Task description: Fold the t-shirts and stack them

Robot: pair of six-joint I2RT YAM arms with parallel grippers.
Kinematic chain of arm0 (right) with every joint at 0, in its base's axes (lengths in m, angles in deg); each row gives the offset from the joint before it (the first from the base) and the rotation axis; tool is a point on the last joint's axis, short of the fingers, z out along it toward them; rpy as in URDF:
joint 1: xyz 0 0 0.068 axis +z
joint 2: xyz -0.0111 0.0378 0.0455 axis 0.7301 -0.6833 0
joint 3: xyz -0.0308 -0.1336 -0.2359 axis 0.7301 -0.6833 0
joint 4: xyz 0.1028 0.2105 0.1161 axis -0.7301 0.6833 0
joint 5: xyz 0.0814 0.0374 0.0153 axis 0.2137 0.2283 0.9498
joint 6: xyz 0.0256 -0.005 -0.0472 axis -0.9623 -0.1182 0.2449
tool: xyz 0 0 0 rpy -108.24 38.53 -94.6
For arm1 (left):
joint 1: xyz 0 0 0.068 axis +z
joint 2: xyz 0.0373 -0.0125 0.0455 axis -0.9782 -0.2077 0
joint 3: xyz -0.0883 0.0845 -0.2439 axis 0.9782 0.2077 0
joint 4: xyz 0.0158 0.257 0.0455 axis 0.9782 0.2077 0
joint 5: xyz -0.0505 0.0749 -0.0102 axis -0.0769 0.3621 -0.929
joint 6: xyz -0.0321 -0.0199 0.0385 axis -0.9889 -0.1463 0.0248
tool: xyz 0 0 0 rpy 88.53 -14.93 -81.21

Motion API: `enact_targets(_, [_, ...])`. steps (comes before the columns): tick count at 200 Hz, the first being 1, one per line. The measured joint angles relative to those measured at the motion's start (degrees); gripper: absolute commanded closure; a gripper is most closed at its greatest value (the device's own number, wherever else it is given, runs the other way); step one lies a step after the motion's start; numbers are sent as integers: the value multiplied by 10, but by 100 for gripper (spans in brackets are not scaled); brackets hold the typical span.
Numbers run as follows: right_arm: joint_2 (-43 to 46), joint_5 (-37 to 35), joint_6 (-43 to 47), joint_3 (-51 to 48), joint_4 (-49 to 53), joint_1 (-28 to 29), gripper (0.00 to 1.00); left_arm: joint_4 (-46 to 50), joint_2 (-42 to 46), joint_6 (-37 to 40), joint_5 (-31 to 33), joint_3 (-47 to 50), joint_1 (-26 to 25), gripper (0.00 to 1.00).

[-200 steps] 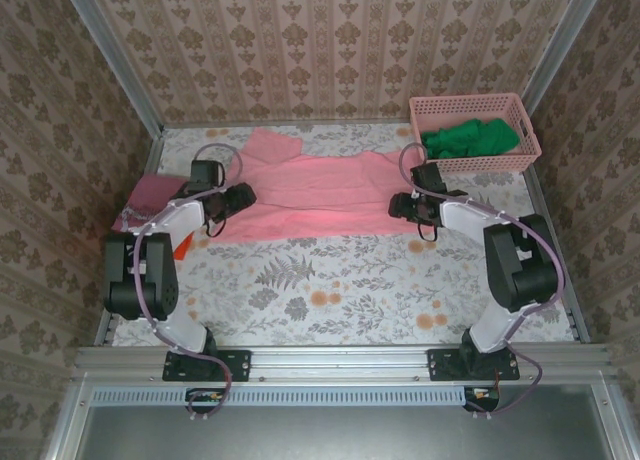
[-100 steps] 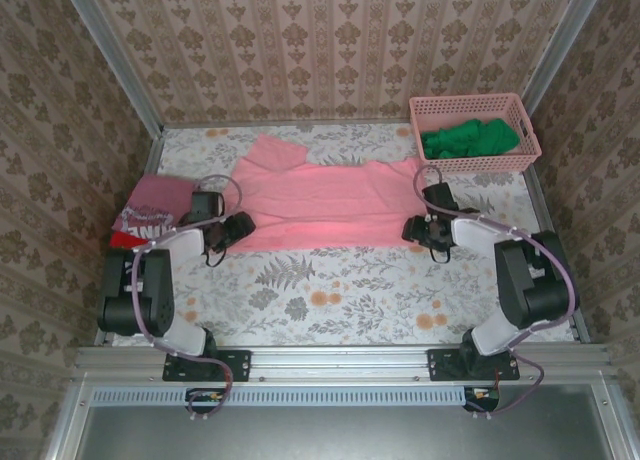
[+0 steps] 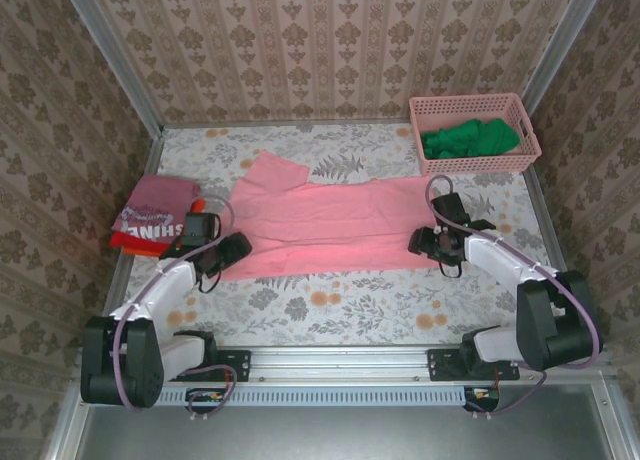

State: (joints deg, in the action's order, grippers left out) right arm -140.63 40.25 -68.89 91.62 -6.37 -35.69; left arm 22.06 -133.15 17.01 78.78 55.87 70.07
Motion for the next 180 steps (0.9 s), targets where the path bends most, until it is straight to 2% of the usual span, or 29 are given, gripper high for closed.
enact_targets(23, [-31,4,0,59,-22,28,34,-2,-46,27,14,-81,0,20])
enact_targets(49, [-106,14,-5,111,-67,51,34,-35,-152,56,17,-174,1,22])
enact_targets(73, [-164,24,-14,122,-92,60,34,-73,-231,63,10,-194,1,23])
enact_targets(102, [-187,30,-15,118,-91,60,34,-90,-301,64,-1,-189,2,24])
enact_targets(150, [-145,30,-25,46,-116,58,35,-156,-269,47,-16,-121,-6,23])
enact_targets(180, [-107,30,-35,11,-114,57,35,-148,-222,40,-19,-82,-15,14])
